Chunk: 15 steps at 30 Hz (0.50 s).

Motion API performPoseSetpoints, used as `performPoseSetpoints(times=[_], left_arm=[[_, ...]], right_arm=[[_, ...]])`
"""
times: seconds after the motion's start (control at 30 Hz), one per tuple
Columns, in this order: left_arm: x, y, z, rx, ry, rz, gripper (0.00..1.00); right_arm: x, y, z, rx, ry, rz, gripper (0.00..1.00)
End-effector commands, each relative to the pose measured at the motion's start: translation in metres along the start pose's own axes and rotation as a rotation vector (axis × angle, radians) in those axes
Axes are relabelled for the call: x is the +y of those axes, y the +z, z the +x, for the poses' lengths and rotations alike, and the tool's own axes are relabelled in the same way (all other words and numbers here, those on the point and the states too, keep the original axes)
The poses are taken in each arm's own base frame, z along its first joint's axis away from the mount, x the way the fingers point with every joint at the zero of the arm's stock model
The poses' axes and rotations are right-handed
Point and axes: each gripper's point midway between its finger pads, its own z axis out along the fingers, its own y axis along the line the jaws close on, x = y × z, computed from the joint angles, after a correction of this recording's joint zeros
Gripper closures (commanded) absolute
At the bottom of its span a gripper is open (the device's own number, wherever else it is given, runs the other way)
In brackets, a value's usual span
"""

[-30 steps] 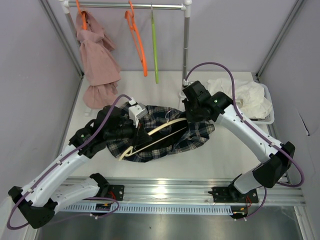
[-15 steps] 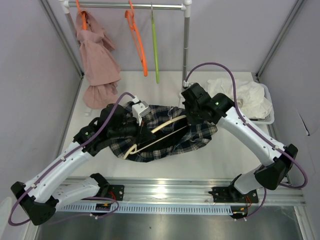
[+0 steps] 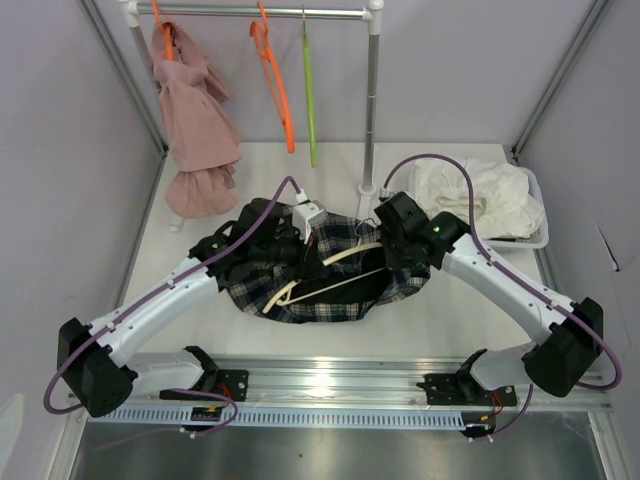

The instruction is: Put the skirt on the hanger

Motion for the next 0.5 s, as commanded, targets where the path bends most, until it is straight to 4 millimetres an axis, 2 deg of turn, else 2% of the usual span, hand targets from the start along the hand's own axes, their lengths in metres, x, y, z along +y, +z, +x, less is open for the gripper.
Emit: performPoseSetpoints(times=[0.0, 0.07, 0.2, 0.3, 0.37, 0.47], left_arm=[[0.004, 0.013, -0.005, -0.023, -0.011, 0.002, 1.00], [0.007, 0.017, -0.004, -0.017, -0.014, -0.004, 1.00], [0.009, 0.023, 0.002, 0.005, -0.021, -0.001, 1.00], [0.013, 0.027, 0.005, 0.014, -0.023, -0.007, 1.00], [0.014, 0.029, 0.007, 0.021, -0.026, -0.008, 1.00], [0.015, 0.031, 0.007, 0.022, -0.029, -0.003, 1.00]], right_arm=[[0.009, -0.009, -0.018, -0.116, 0.060, -0.108, 0.84], [0.006, -0.006, -0.013, -0.125, 0.068, -0.115, 0.79], [0.002, -0.010, -0.015, -0.170, 0.071, -0.120, 0.56], [0.005, -0.024, -0.024, -0.245, 0.077, -0.169, 0.44], [0.014, -0.040, -0.035, -0.319, 0.080, -0.243, 0.41], [0.030, -0.052, -0.041, -0.388, 0.066, -0.339, 0.39]])
